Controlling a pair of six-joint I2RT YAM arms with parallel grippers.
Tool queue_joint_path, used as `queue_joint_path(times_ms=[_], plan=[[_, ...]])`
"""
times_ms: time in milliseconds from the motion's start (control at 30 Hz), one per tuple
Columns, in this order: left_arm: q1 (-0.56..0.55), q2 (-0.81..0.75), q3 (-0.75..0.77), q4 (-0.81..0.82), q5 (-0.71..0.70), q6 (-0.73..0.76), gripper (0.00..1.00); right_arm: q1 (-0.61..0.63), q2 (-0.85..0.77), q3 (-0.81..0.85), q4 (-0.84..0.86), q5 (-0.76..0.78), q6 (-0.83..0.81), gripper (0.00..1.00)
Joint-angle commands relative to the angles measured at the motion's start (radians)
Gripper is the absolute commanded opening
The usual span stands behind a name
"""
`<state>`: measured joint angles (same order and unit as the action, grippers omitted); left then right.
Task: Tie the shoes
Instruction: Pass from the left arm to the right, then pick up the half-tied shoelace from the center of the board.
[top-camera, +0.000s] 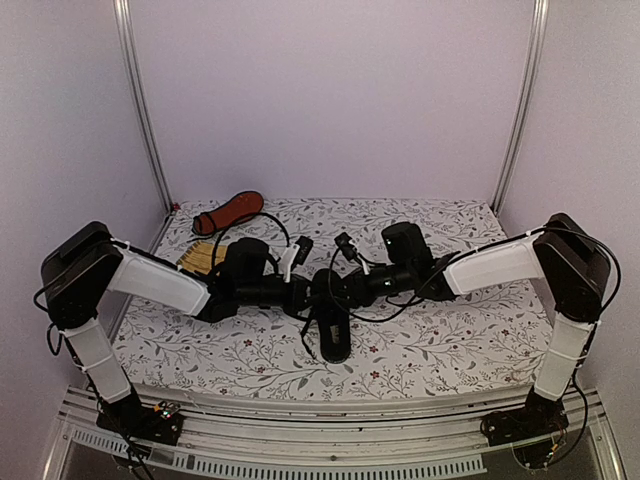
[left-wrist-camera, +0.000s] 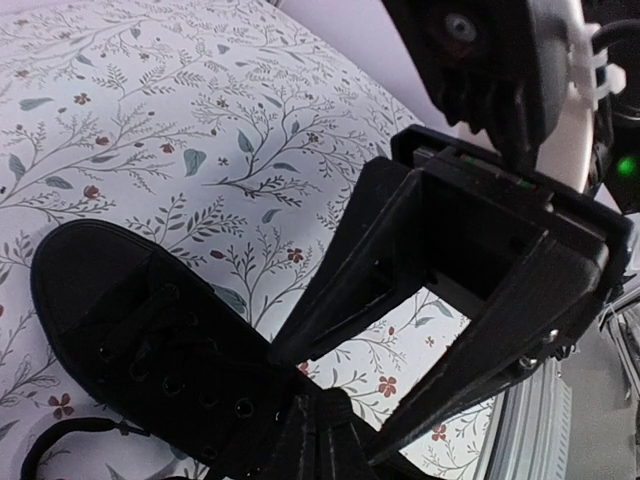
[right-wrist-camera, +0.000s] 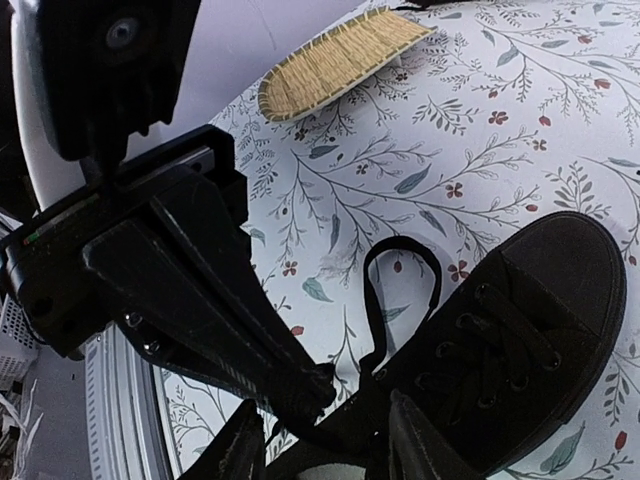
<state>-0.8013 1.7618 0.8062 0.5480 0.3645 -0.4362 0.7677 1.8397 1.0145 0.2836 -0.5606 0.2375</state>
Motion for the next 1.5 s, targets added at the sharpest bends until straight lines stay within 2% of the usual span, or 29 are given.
queue_joint_path(times_ms=[0, 133, 233, 333, 400, 500, 600, 633, 667, 733, 833, 900, 1000, 1200, 1467], plan=[[-0.006, 0.017, 0.029, 0.017, 0.018, -0.001, 0.0, 0.003, 0.027, 0.051, 0.009, -0.034, -0.054, 0.39], [-0.006, 0.02, 0.035, 0.014, 0.023, 0.002, 0.0, 0.003, 0.039, 0.059, 0.009, -0.038, -0.076, 0.27], [-0.006, 0.024, 0.037, 0.01, 0.028, 0.004, 0.0, 0.003, 0.038, 0.056, 0.009, -0.031, -0.085, 0.07], [-0.007, 0.02, 0.036, -0.001, 0.023, 0.005, 0.02, 0.003, 0.022, 0.034, 0.012, -0.003, -0.087, 0.02], [-0.005, 0.007, 0.033, -0.024, -0.002, 0.013, 0.21, 0.002, 0.006, 0.016, 0.014, 0.015, -0.088, 0.02], [0.001, -0.025, 0.014, -0.051, -0.027, 0.037, 0.35, 0.002, -0.009, -0.006, 0.016, 0.027, -0.09, 0.02], [0.016, -0.065, -0.01, -0.085, -0.063, 0.049, 0.57, 0.003, -0.017, -0.019, 0.019, 0.03, -0.085, 0.02], [0.023, -0.08, -0.023, -0.094, -0.076, 0.052, 0.62, 0.003, -0.02, -0.024, 0.022, 0.031, -0.082, 0.02], [0.032, -0.094, -0.035, -0.102, -0.086, 0.054, 0.63, 0.003, -0.022, -0.029, 0.024, 0.032, -0.081, 0.02], [0.054, -0.119, -0.059, -0.117, -0.107, 0.054, 0.63, 0.003, -0.026, -0.034, 0.028, 0.032, -0.077, 0.02], [0.089, -0.137, -0.074, -0.152, -0.135, 0.054, 0.57, 0.003, -0.026, -0.038, 0.031, 0.029, -0.072, 0.02], [0.103, -0.122, -0.031, -0.23, -0.198, 0.065, 0.49, 0.003, -0.025, -0.037, 0.033, 0.025, -0.071, 0.02], [0.113, -0.039, 0.089, -0.468, -0.333, 0.068, 0.33, 0.003, -0.023, -0.038, 0.035, 0.026, -0.069, 0.02], [0.114, 0.073, 0.206, -0.624, -0.372, 0.014, 0.35, 0.002, -0.022, -0.039, 0.045, 0.027, -0.061, 0.02], [0.104, 0.114, 0.266, -0.7, -0.434, -0.038, 0.34, 0.003, -0.021, -0.04, 0.055, 0.024, -0.059, 0.02]])
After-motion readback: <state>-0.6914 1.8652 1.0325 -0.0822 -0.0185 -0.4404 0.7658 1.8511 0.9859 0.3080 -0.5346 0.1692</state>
